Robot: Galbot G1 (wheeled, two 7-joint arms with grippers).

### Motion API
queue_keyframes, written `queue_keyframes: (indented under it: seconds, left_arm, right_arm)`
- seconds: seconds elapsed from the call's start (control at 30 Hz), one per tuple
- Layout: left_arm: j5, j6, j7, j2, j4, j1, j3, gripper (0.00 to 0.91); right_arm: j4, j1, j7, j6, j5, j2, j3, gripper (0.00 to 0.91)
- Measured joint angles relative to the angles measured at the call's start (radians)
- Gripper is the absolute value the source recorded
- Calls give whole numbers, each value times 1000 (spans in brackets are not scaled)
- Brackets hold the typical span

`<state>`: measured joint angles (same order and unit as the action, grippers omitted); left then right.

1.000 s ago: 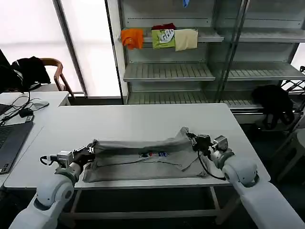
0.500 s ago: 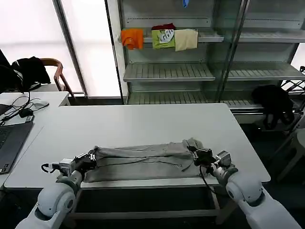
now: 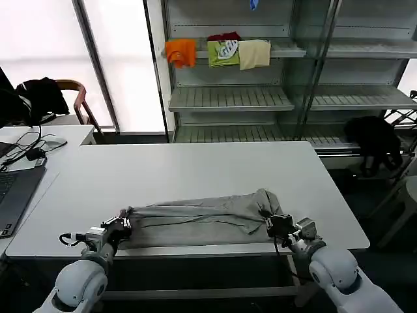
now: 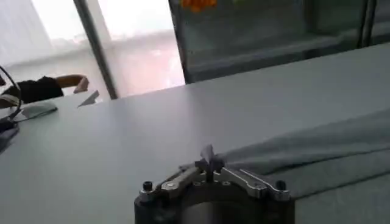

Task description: Fold and organize the clothes.

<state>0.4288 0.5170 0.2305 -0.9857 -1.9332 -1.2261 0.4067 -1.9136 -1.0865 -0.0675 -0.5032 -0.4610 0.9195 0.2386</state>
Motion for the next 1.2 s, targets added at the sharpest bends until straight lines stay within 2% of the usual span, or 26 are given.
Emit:
queue_keyframes:
  seconds: [0.37,0.77,1.03,1.2]
  left_arm:
    - [-62,-1,-5,25,12,30,8,907]
    - [-75,3,-23,63,-51,-15,79,907]
    - [-46,-9,-11,32,-155,-90,113,907]
    - [-22,-36,8,-22,-180,-127,96,907]
  right_arm:
    - [-1,-10,50,-23,-16,-9,20,907]
    - [-43,-39,126,-29,-22,-10,89,907]
    - [-110,-74,191,18,1,2,175,907]
    - [-148,-128,220,106,39,15,218,907]
